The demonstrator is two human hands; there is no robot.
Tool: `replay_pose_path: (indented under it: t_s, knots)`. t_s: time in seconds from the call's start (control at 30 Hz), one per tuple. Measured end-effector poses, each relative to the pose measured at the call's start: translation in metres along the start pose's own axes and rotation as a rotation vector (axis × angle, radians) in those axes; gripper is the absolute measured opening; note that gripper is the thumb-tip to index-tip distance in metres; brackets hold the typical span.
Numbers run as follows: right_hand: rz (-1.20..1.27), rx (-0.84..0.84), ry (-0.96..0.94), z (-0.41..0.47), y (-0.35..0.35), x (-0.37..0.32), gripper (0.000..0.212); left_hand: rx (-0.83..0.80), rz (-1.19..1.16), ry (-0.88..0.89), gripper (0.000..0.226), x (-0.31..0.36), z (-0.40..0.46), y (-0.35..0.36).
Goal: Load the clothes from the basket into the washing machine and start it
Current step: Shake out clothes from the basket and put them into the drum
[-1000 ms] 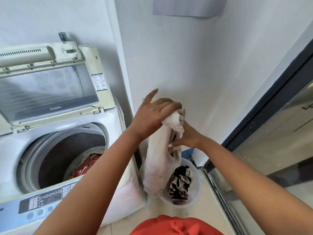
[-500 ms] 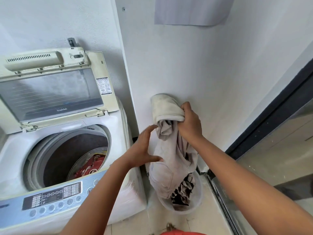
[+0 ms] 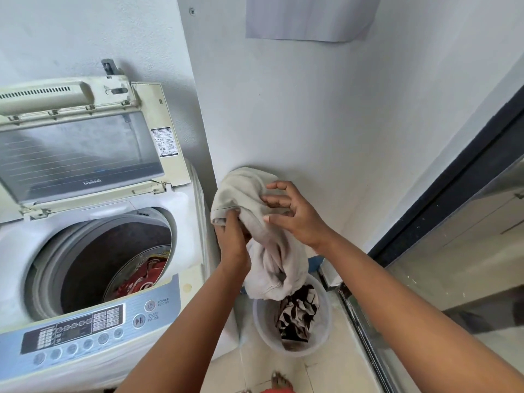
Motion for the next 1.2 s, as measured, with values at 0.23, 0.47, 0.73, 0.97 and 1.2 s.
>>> replay_pose_path:
  t_s: [0.23,0.47,0.73,0.97,1.2]
  knots:
    - [-0.004,0.370,0.293,-0.010,-0.028,0.039,0.083,0.104,-0.098,-0.020,0.023,0.000,0.005,-0.002]
    - [0.050,-0.073,0.179,-0.004,0.003,0.024,0.127,0.051,-0.118,-0.191,0.053,0.000,0.002,0.002]
    - [0.025,0.209,0.112,-0.001,-0.002,0.034,0.100,-0.247,0.049,-0.269,0.036,-0.008,-0.013,0.006]
    - [-0.291,0.332,0.132,-0.009,-0.016,0.034,0.078,-0.299,0.578,-0.290,0.068,-0.037,-0.010,-0.021]
    - [-0.849,0.121,0.059,0.008,-0.001,0.004,0.070,-0.410,1.133,0.605,0.134,0.007,-0.008,-0.008]
Point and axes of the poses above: each hand's wrist, its own z-axis towards the middle knuckle, its own y-axis out of the palm, x = y × z, the point moved 7 cm from there along z, towards the middle knuckle, and after that the axes turned 2 degrees about z, right-handed, at the moved point
